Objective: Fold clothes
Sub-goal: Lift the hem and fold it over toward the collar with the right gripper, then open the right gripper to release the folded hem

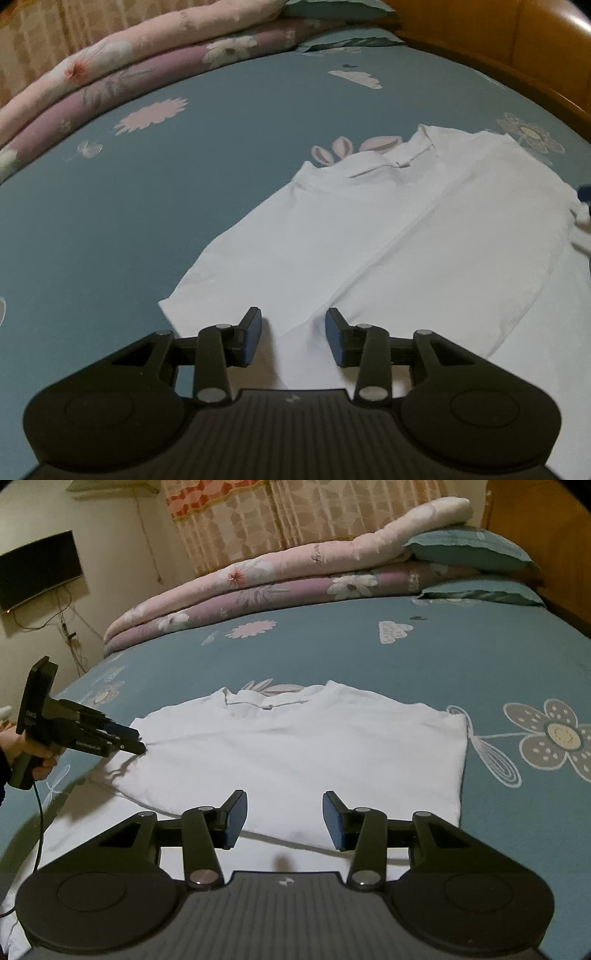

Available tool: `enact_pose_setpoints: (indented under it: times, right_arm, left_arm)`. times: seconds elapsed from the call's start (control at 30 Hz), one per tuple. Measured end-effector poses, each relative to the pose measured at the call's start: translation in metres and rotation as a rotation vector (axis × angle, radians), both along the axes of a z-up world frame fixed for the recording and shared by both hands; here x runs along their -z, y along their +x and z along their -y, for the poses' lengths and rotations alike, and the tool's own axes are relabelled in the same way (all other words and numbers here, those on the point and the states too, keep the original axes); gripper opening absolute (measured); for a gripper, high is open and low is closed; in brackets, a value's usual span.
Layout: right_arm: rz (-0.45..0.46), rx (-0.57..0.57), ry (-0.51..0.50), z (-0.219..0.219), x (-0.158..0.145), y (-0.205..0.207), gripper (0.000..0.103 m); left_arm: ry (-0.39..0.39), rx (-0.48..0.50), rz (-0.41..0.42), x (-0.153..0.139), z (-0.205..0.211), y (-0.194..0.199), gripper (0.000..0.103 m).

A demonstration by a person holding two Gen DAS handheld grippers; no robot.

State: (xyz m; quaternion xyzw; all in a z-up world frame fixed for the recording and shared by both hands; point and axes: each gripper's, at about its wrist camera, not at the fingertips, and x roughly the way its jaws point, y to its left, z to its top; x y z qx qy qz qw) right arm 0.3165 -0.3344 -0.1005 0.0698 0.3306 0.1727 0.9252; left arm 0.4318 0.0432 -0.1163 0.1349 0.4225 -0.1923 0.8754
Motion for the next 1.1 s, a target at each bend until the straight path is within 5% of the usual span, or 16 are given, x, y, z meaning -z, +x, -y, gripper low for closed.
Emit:
enact_pose_setpoints:
  times: [0.27,0.4,0.53,0.73,0.97,1.1]
  right_arm:
    - [-0.032,0.06,0.009,0.003,0.002,-0.024,0.062]
    - [-0.052,0.089,0.01,0.009,-0.004,-0.048,0.067]
    - [-0.059,0.147,-0.027,0.025,-0.016,-0.077,0.072]
    - [-0.082,0.188,-0.051,0.03,-0.024,-0.108,0.077]
    - [-0.112,0.006,-0.05,-0.033,0.001,-0.103,0.084]
    - [-0.159,0.002,-0.032,-0.044,0.022,-0.1,0.084]
  left_arm:
    - [-0.02,0.152,-0.008,-0.009,0.041,-0.062,0.047]
    - [-0.005,0.047,-0.078,0.005,0.031,-0.069,0.049]
    - [-0.025,-0.094,-0.077,-0.014,0.013,-0.08,0.049]
    - [-0.12,-0.027,-0.012,-0.053,0.032,-0.141,0.083]
    - [-0.143,-0.066,-0.03,-0.032,0.063,-0.187,0.085]
    - [-0.172,-0.128,-0.085,-0.007,0.067,-0.207,0.085]
